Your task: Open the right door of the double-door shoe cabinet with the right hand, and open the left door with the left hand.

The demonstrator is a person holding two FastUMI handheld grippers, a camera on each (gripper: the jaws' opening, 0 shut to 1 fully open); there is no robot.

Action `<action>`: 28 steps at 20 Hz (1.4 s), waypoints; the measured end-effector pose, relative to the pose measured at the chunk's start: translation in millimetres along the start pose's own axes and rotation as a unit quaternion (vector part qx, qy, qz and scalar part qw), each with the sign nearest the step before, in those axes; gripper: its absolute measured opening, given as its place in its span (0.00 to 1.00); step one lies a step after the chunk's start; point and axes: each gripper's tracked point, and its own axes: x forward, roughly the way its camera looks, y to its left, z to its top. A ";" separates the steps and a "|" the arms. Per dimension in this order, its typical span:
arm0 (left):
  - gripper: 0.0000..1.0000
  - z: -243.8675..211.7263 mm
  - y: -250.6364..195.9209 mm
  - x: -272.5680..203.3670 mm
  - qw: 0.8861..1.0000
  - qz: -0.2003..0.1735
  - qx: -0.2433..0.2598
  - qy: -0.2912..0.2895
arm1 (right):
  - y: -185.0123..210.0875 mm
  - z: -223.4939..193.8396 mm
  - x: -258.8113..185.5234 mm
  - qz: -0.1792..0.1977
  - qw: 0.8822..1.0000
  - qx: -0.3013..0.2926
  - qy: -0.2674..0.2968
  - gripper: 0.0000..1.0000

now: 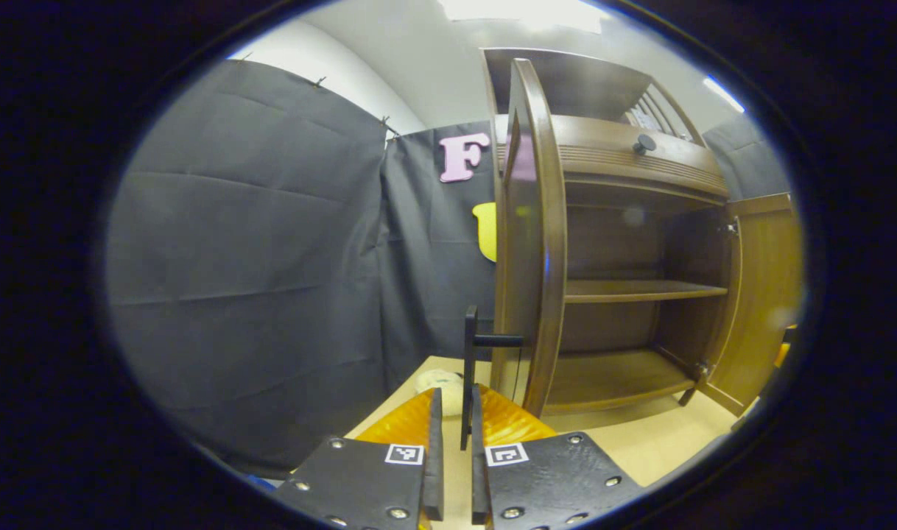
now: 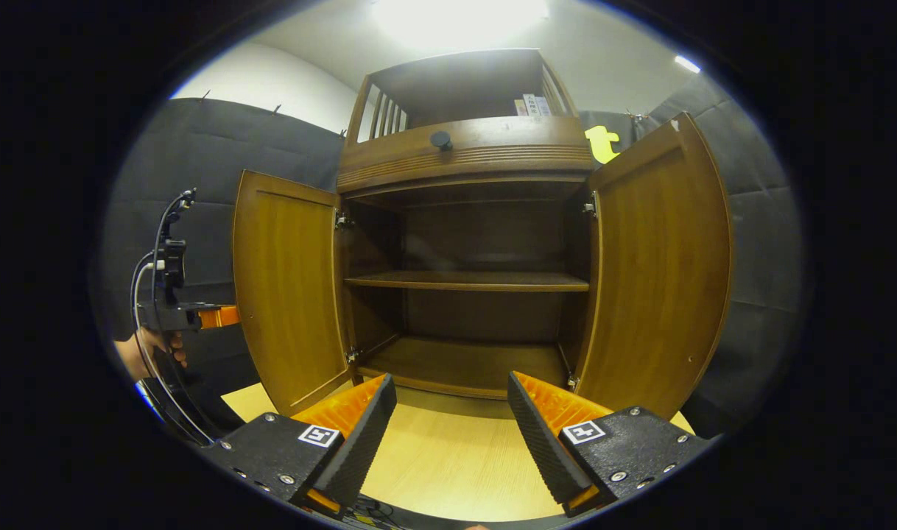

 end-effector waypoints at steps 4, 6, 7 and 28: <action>0.09 11.1 34.0 -20.5 1.000 0.026 -0.009 -0.011 | -1.5 6.3 3.0 -0.004 1.000 0.003 -0.008 0.94; 0.09 19.8 34.7 -28.7 0.999 0.023 -0.010 -0.022 | -6.6 11.2 -0.2 -0.013 1.000 0.003 -0.015 0.94; 0.09 27.6 31.9 -32.8 0.999 0.021 -0.005 -0.029 | -11.3 15.3 -0.4 -0.020 1.000 0.004 -0.020 0.94; 0.37 41.6 -105.9 -101.0 0.995 -0.083 0.012 -0.045 | -100.2 36.9 -52.5 -0.139 0.989 0.022 -0.049 0.94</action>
